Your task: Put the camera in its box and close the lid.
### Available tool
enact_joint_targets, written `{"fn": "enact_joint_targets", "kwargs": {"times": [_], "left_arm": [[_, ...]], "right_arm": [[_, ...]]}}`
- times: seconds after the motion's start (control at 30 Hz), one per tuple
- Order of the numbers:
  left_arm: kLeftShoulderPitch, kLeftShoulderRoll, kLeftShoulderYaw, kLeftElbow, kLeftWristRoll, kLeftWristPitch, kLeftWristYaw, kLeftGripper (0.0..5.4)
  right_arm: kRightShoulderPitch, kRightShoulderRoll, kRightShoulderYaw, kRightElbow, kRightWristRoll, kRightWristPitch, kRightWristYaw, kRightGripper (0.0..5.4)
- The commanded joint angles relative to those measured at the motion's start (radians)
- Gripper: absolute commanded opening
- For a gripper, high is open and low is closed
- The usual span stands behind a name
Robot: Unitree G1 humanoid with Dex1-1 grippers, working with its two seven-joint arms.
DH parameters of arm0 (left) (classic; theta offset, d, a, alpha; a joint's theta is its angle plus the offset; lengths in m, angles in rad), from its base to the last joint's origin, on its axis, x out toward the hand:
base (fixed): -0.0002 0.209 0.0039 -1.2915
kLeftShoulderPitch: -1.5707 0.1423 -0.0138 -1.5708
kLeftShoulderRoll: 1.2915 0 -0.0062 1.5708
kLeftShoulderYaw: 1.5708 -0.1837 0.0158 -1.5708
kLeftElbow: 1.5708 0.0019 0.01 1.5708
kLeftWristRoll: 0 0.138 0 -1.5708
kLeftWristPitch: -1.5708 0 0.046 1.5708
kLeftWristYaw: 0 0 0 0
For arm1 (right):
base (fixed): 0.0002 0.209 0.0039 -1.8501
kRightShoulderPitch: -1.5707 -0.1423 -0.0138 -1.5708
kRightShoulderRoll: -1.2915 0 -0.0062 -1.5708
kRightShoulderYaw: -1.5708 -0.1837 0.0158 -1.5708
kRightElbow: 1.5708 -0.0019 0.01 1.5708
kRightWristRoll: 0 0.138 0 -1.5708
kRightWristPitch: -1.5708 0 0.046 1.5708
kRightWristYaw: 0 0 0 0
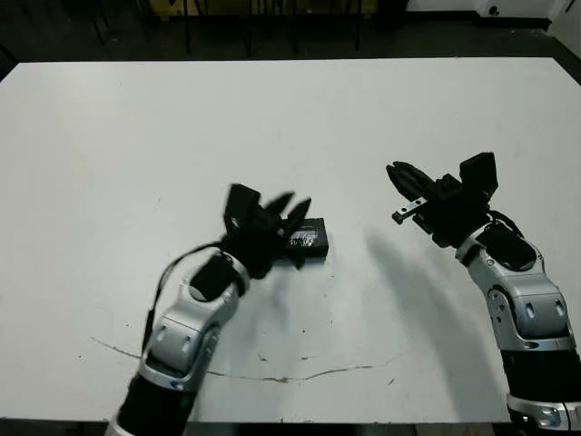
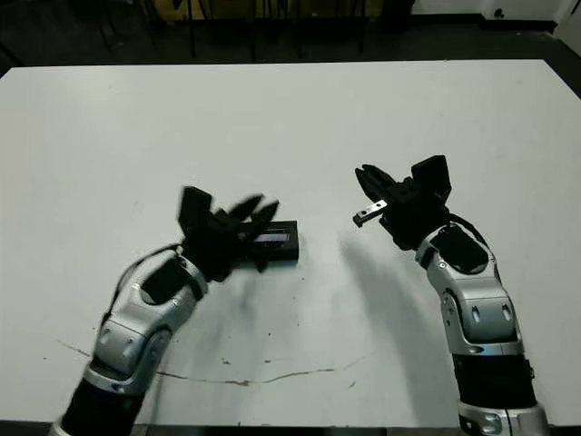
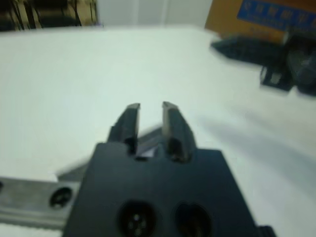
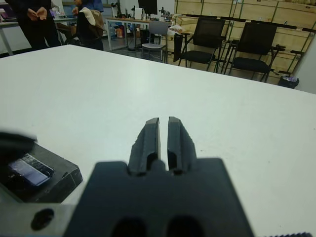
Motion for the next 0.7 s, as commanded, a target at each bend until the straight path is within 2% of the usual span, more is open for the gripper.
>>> {"fn": "enact_joint_targets", "kwargs": {"times": [0.03, 0.17, 0.4, 0.53, 0.7], "left_arm": [[0.021, 0.006, -0.008, 0.016, 0.007, 0.105, 0.021, 0.02], [0.028, 0.005, -0.004, 0.046, 0.01, 0.159, 0.038, 0.02], [0.013, -0.025, 0.044, 0.119, -0.038, 0.251, 0.045, 0.02], [0.007, -0.006, 0.052, 0.116, -0.035, 0.225, 0.033, 0.02], [0.028, 0.017, 0.107, -0.008, -0.075, 0.142, -0.006, 0.02]], "right_arm": [[0.021, 0.004, -0.009, -0.007, 0.009, 0.024, -0.011, 0.0], [0.022, 0.006, -0.009, -0.011, 0.022, 0.027, -0.008, 0.0], [0.03, 0.008, 0.002, -0.02, 0.016, 0.027, -0.016, 0.0], [0.037, 0.01, 0.002, -0.033, 0.024, 0.039, -0.025, 0.0], [0.045, 0.012, 0.006, -0.055, 0.018, 0.051, -0.037, 0.0]]}}
